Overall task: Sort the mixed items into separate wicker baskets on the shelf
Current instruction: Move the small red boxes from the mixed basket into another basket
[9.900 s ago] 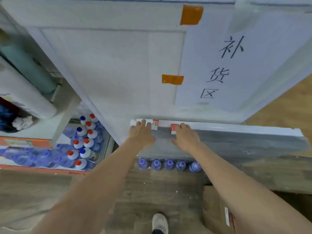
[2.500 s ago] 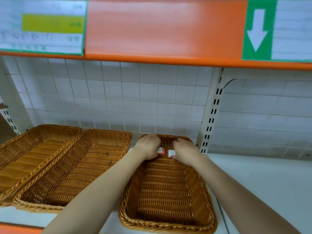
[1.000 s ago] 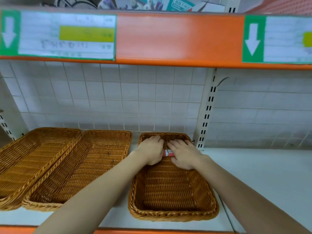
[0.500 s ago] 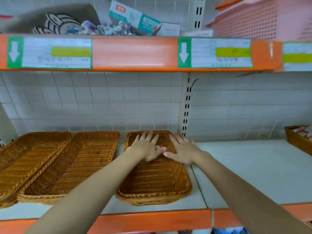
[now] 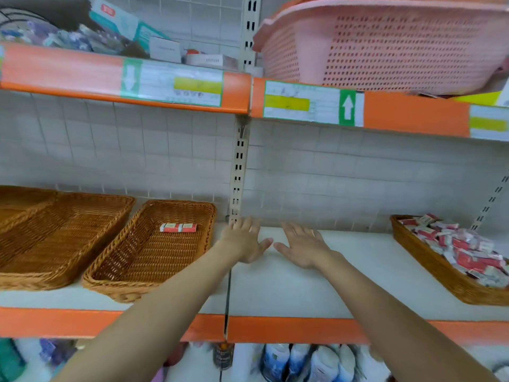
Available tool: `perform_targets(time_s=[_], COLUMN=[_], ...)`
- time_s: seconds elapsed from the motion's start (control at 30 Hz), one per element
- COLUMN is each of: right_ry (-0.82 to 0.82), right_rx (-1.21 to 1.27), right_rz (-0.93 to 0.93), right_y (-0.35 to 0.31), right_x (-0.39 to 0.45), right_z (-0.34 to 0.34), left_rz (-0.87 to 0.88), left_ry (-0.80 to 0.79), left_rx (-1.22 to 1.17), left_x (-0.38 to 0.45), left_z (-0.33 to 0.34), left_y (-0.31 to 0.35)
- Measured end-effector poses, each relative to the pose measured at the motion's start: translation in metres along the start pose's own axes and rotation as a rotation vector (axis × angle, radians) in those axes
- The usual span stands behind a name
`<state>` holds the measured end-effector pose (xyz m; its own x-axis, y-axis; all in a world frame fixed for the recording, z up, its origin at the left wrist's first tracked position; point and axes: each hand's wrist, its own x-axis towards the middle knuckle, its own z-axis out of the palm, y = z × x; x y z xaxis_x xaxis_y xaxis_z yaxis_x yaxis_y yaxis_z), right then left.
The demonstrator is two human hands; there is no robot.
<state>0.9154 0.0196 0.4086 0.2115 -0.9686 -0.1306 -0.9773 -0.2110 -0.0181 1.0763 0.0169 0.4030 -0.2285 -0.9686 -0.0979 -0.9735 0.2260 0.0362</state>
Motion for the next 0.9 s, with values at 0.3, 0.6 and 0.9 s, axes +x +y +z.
perform_targets(time_s=[0.3,0.6,0.9], right_ry=[0.042,0.066,0.131], right_rx=[0.043,0.016,-0.008], right_rz=[0.150,0.313,0.325], right_y=[0.085,0.179,0.287], right_x=[-0.023,-0.062,-0.099], right_z=[0.007,0.009,0.002], left_rz=[0.178,0.366,0.467], left_ry=[-0.009,-0.004,0.057], left_rx=[0.069,0.060,0.043], left_x=[0.047,0.073,0.091], left_z=[-0.002,0.002,-0.006], left_y=[0.079,0.182,0.297])
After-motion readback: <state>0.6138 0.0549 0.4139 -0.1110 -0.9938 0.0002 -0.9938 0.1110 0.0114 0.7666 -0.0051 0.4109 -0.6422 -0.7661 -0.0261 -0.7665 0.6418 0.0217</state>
